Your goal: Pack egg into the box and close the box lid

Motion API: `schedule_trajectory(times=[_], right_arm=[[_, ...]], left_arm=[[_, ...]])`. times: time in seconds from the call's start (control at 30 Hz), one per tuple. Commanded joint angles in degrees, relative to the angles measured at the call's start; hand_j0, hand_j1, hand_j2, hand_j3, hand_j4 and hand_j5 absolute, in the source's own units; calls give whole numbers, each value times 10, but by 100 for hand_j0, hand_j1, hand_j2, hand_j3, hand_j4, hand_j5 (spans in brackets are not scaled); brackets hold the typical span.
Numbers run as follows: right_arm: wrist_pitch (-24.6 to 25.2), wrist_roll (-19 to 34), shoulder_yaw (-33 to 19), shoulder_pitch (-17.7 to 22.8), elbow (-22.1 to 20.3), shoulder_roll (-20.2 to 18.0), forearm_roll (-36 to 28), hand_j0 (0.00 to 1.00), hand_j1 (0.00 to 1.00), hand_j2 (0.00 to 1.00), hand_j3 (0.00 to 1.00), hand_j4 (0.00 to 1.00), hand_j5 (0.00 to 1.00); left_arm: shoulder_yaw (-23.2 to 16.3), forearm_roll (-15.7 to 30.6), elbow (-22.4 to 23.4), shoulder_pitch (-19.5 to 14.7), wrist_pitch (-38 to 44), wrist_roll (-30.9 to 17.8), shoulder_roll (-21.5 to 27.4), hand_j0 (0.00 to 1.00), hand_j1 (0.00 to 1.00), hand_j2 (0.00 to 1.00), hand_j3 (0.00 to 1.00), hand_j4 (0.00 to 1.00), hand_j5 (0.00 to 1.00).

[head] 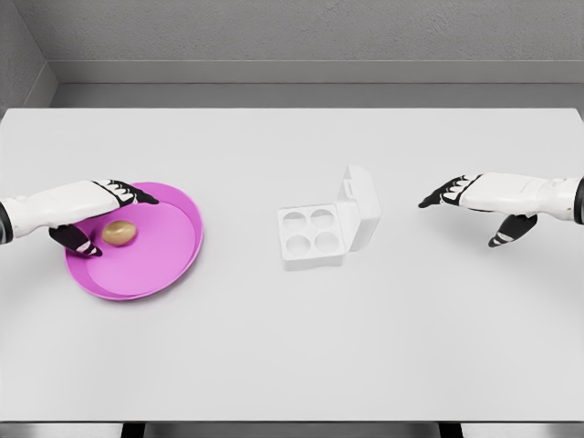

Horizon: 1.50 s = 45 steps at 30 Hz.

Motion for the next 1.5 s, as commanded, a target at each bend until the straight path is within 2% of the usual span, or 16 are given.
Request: schedule_trajectory(times=[0.0,0.13,0.27,0.3,0.8,0.87,1.0,1.07,1.13,1.37,1.47], right_arm=[[1,0,0,0,0,-1,-3,100,100,100,100,100,100],[1,0,7,0,0,-2,-3,100,100,100,100,100,100],[1,0,8,0,0,-2,-3,100,100,100,100,100,100],[1,0,7,0,0,-4,-3,100,100,100,100,100,100],[0,0,8,-1,-1,-6,-3,100,100,100,100,100,100],[0,0,8,-1,-1,-5,-3,100,100,100,100,100,100],[0,0,8,-1,-1,-3,-3,100,100,100,100,100,100],[0,0,8,-1,-1,-3,-3,100,100,100,100,100,100],[0,0,8,-1,0,-3,-3,100,100,100,100,100,100],[0,0,8,-1,0,-3,-3,100,100,100,100,100,100],[0,0,7,-1,0,-3,-3,100,100,100,100,100,100]], left_arm=[[0,4,0,0,1,0,1,100,100,100,100,100,100],[1,4,0,2,1,0,2,90,90,90,90,90,90],[0,4,-1,2,1,0,1,90,90,90,90,90,90],[0,5,-1,2,1,0,1,85,85,85,85,85,85],[0,4,-1,3,1,0,1,88,88,88,88,88,88],[0,4,-1,3,1,0,1,82,82,82,82,82,82],[0,5,-5,11,1,0,1,63,63,63,63,63,63],[0,5,-5,12,1,0,2,59,59,59,59,59,59],[0,8,-5,14,1,0,5,49,49,49,49,49,49],[0,7,-5,18,1,0,7,48,48,48,48,48,48],[0,8,-5,19,1,0,7,43,43,43,43,43,43]])
